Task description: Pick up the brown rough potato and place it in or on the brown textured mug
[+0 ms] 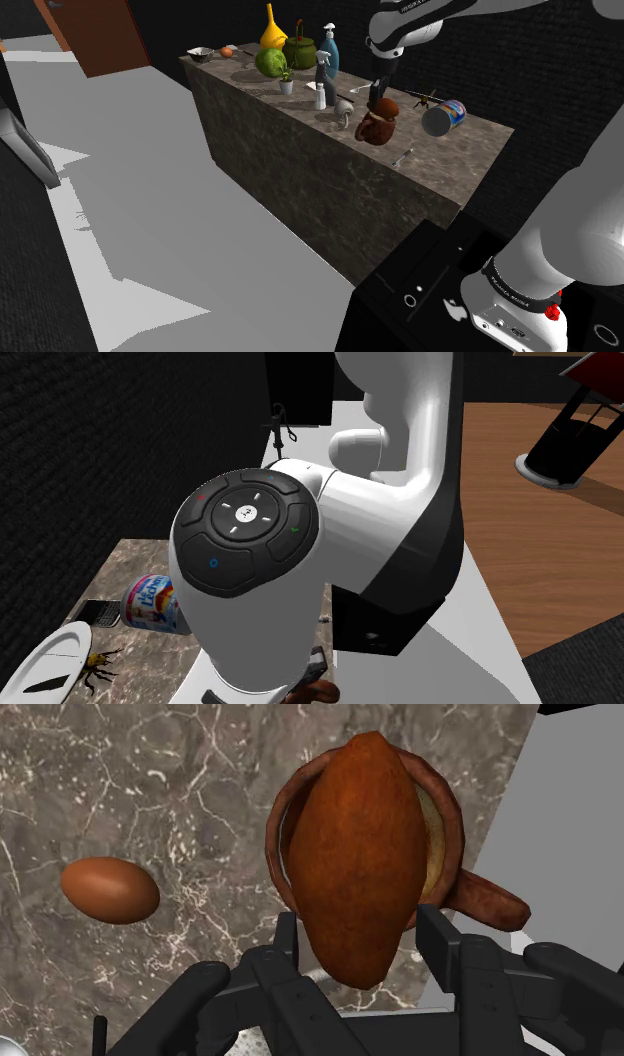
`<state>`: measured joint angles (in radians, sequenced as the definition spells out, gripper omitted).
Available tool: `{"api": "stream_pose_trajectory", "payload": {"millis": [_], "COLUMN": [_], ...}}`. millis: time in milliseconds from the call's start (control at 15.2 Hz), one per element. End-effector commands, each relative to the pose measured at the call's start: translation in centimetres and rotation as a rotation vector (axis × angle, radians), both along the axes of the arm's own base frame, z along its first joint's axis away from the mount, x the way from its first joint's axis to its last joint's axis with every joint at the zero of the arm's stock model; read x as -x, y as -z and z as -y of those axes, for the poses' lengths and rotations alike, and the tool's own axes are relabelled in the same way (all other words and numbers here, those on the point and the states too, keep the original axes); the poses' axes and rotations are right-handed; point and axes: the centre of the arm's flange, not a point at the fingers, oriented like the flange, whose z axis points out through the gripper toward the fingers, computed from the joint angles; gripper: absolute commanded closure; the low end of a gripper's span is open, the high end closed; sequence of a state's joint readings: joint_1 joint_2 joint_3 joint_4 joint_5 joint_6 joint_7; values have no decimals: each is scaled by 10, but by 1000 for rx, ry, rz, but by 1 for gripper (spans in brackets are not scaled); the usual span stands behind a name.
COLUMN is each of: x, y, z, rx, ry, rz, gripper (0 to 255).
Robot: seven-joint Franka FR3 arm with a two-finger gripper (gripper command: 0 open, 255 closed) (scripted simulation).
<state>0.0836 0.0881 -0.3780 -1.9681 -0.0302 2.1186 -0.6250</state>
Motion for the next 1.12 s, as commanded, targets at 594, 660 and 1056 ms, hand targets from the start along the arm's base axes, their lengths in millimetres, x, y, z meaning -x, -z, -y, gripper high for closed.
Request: {"api": "stream_pose_trajectory", "payload": {"millis": [594, 660, 1056], "x": [2, 2, 3], "y": [-7, -20, -43], "z": [1, 0, -2], "rx": [-1, -1, -1], "ry": [3, 3, 3], "rz": [-13, -13, -13], "gripper": [0, 0, 0]}}
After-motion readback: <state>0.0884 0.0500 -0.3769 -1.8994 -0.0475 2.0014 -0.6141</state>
